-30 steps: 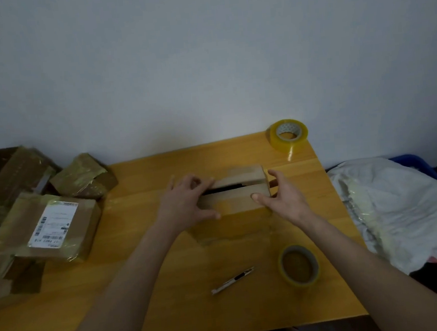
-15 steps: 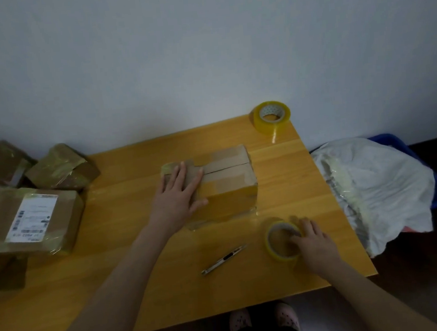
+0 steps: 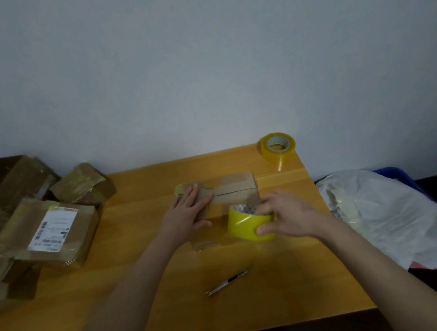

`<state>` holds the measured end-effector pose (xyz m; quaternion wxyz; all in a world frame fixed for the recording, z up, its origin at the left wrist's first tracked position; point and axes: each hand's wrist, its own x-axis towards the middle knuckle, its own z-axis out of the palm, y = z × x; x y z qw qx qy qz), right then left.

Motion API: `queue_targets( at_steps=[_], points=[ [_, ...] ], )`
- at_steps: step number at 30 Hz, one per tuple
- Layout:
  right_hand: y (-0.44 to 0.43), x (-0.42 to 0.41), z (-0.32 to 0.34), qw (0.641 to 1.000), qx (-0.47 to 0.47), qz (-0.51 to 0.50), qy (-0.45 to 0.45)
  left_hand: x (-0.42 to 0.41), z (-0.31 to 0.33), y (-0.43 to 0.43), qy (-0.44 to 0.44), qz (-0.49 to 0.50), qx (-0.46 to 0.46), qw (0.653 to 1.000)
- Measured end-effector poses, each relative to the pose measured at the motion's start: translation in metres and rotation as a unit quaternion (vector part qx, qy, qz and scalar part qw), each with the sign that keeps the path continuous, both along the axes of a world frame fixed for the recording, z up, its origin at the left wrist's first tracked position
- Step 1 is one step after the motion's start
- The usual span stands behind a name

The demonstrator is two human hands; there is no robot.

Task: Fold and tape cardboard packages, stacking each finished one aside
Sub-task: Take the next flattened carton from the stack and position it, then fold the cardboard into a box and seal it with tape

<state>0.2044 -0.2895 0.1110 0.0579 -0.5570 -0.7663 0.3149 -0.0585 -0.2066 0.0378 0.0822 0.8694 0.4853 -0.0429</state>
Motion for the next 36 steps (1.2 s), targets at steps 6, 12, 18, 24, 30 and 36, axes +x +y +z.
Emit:
queue_targets(
  at_steps=[6, 12, 18, 24, 30, 36],
  points=[
    [0.069, -0.047, 0.045, 0.995, 0.075, -0.048, 0.039, -0.008, -0.002, 0.005, -0.066, -0.008, -0.019, 0.998],
    [0.102, -0.069, 0.031, 0.997, 0.014, -0.051, -0.058, 0.004, 0.024, -0.002, -0.383, 0.23, 0.002, 0.894],
    [0.111, -0.068, 0.026, 0.998, 0.004, -0.03, -0.05, 0.027, 0.035, 0.008, -0.522, 0.361, -0.141, 0.76],
    [0.104, -0.049, 0.02, 0.999, 0.001, -0.041, -0.033, 0.021, 0.035, 0.011, -0.48, 0.405, -0.09, 0.773],
    [0.102, -0.045, 0.028, 0.994, 0.076, -0.045, -0.058, 0.003, 0.03, 0.013, -0.43, 0.453, -0.061, 0.778],
    [0.097, -0.031, 0.041, 0.992, 0.106, -0.022, -0.071, -0.03, 0.013, 0.009, -0.393, 0.512, -0.046, 0.763]
  ],
)
